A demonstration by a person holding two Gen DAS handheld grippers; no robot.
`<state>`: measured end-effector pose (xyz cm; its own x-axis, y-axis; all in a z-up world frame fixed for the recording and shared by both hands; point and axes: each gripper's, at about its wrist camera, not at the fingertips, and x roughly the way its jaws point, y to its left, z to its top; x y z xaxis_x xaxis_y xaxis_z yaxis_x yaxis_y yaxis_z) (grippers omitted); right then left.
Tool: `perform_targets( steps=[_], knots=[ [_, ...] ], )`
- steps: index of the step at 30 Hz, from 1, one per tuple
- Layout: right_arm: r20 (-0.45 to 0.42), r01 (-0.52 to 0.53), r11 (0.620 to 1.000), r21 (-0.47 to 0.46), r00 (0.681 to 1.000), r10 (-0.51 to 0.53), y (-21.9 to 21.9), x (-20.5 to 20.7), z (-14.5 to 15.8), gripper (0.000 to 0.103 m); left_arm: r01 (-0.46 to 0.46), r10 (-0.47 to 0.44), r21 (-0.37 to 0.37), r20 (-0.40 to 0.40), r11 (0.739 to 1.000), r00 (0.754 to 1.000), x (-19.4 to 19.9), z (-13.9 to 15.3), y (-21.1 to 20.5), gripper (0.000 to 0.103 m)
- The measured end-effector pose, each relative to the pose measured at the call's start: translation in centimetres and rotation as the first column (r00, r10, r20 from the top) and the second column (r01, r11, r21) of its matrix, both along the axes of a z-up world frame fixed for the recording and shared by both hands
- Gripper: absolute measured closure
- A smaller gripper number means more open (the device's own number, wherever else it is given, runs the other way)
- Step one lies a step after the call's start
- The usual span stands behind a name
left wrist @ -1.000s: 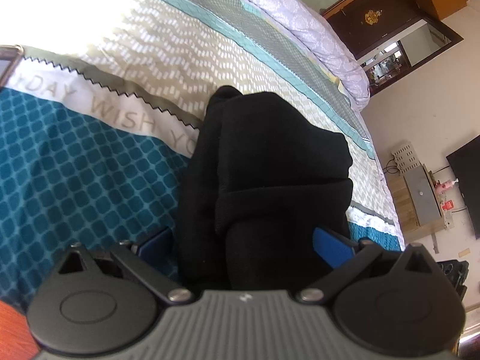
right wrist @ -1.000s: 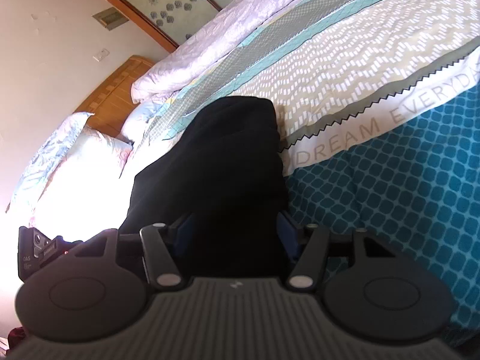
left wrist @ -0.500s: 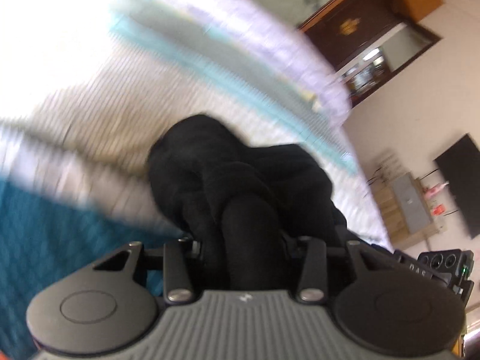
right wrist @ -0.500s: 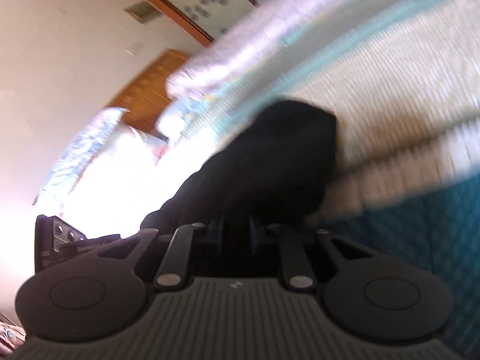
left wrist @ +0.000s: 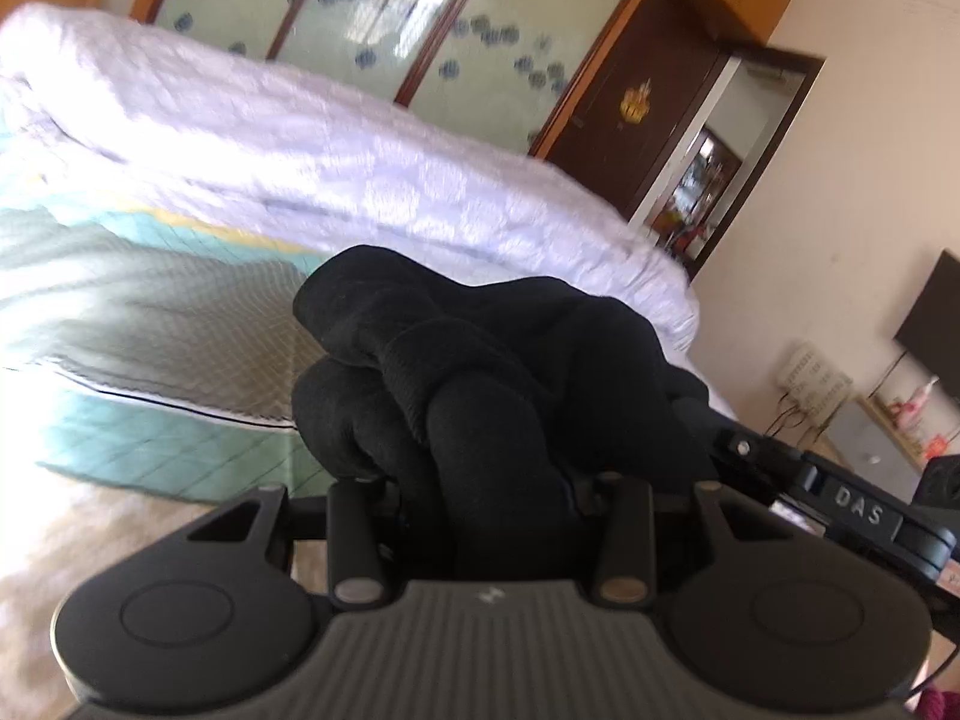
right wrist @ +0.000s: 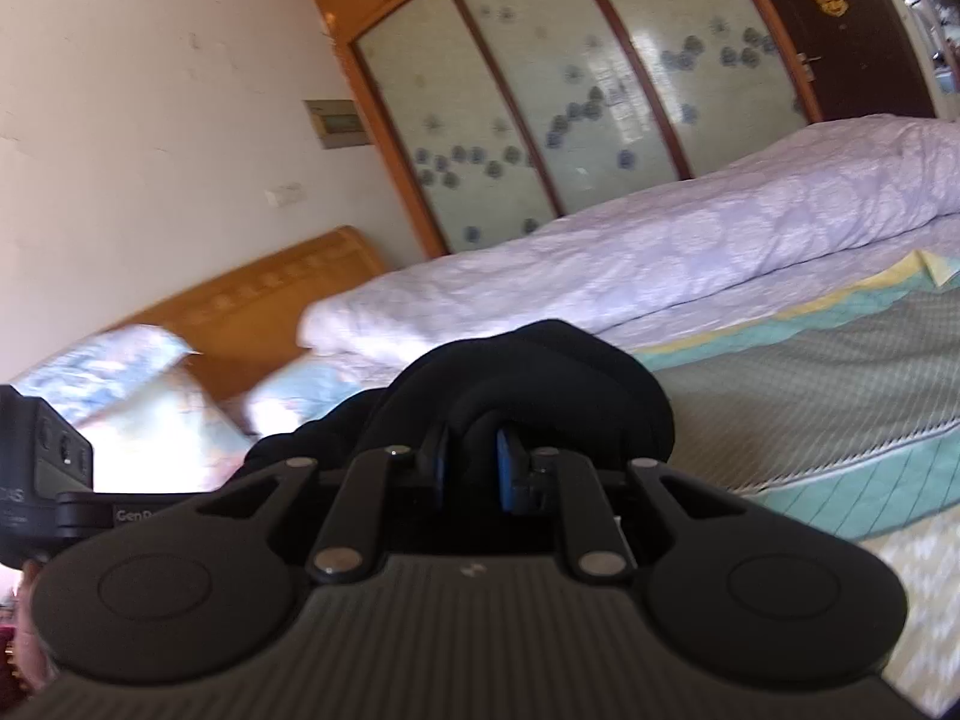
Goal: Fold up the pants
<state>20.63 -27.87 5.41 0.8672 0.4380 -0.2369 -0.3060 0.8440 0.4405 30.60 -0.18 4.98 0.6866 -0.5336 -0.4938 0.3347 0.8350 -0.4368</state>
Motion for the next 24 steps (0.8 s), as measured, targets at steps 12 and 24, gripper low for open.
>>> perform_targets(
  steps=[12, 24],
  knots=[
    [-0.33, 0.198, 0.977, 0.076, 0.93, -0.163, -2.4, 5.1, -11.9, 0.064, -0.095, 0.112, 0.102, -0.179, 0.99, 0.977, 3.9, -8.5, -2.7, 0.049],
    [-0.318, 0.22, 0.973, -0.069, 0.919, -0.231, 1.5, -17.2, -6.4, 0.046, -0.103, 0.163, 0.39, -0.124, 0.915, 0.979, -18.1, -3.1, -2.0, 0.038]
  ],
)
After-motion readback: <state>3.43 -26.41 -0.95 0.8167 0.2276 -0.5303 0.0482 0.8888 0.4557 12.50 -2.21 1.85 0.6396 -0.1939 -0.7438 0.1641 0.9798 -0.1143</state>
